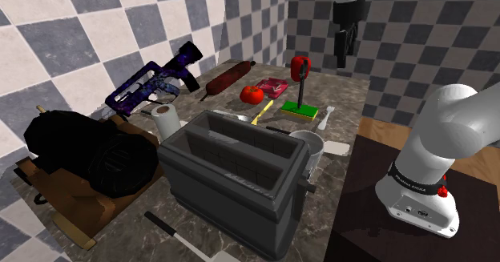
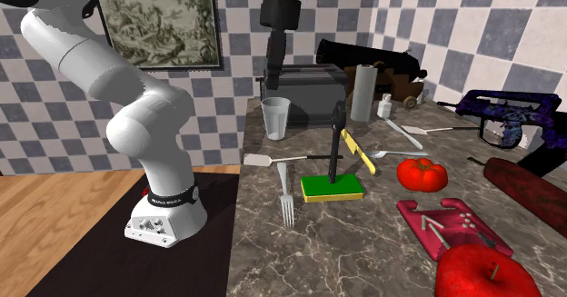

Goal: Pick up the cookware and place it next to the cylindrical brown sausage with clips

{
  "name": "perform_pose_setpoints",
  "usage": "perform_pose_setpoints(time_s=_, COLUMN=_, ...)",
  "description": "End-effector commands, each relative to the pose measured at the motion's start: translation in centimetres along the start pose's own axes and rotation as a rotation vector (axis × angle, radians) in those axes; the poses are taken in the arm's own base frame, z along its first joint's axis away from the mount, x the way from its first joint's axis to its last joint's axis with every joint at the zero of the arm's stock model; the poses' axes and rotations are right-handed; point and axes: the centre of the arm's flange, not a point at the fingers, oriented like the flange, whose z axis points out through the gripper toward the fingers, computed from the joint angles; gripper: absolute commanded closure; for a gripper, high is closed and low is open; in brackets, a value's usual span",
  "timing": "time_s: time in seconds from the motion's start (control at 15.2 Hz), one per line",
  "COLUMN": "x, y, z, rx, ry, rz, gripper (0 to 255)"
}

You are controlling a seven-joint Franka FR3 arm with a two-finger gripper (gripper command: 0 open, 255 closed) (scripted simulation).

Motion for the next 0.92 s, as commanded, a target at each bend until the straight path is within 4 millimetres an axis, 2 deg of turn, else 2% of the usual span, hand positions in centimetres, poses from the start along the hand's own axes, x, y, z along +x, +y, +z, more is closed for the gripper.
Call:
perform_pose_setpoints(time_s=0.0, x=0.0, y=0.0, z=0.0, rx=0.000, ry=0.000, rz=0.000, gripper=0)
perform_pose_setpoints(time_s=0.86, x=3.6, y=-8.0, z=13.5, rx=0.067, ry=0.148, rz=-0.031, gripper=0)
